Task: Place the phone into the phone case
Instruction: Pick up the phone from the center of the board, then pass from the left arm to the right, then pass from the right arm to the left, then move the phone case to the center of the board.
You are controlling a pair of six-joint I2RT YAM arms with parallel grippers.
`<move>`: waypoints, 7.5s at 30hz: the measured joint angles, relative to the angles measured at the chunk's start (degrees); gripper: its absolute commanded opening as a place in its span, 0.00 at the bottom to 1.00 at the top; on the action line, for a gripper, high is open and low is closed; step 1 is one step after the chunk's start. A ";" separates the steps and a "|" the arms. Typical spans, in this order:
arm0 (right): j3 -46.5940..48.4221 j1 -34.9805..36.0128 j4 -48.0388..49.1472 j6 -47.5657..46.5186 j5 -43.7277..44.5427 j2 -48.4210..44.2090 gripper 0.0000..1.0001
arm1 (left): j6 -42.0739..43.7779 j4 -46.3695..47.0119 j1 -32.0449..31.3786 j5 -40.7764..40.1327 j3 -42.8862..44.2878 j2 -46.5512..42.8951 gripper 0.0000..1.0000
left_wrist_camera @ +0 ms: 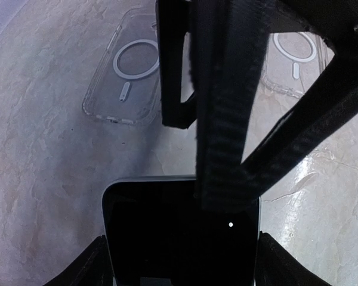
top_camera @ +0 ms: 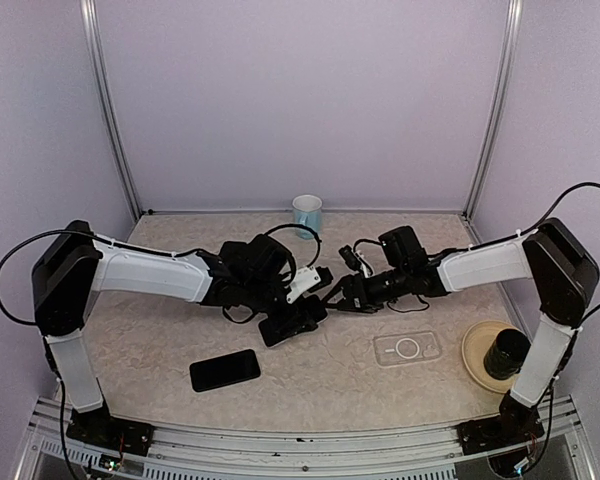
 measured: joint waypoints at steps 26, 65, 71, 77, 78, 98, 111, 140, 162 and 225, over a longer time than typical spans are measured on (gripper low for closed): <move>1.42 1.90 6.38 5.07 -9.84 4.31 0.15 | 1.90 2.69 -5.57 -4.13 0.00 -2.10 0.58; -5.88 -9.03 -7.96 -3.80 1.62 -25.92 0.00 | -25.20 18.40 -1.68 -18.03 -5.49 -20.70 0.96; -10.62 -11.87 -8.35 -5.25 5.16 -34.21 0.00 | -36.22 22.03 4.85 -9.31 -8.37 -19.17 0.99; -14.12 -14.05 -8.37 -5.46 6.95 -38.66 0.00 | -41.72 27.32 4.87 -2.27 -12.72 -19.10 0.99; -14.43 -14.32 -8.31 -5.42 6.88 -38.99 0.00 | -42.84 28.55 4.92 -1.44 -13.44 -19.10 0.99; -21.46 -18.97 8.66 3.58 -5.09 -42.42 0.00 | -50.82 42.56 6.12 9.25 -19.61 -18.12 0.99; -21.77 -19.34 17.05 8.68 -10.34 -42.34 0.00 | -52.50 45.75 6.12 12.63 -19.61 -17.00 0.99; -24.68 -14.58 31.23 14.29 -16.98 -34.69 0.00 | -56.39 49.22 0.76 23.67 -10.40 -7.04 0.87; -24.68 -12.24 41.86 17.14 -19.85 -28.04 0.00 | -58.49 51.52 -0.85 28.04 -7.89 -3.43 0.40; -13.75 -17.92 7.04 0.02 -8.57 -28.68 0.75 | -55.89 41.00 2.29 22.80 -9.62 -8.85 0.00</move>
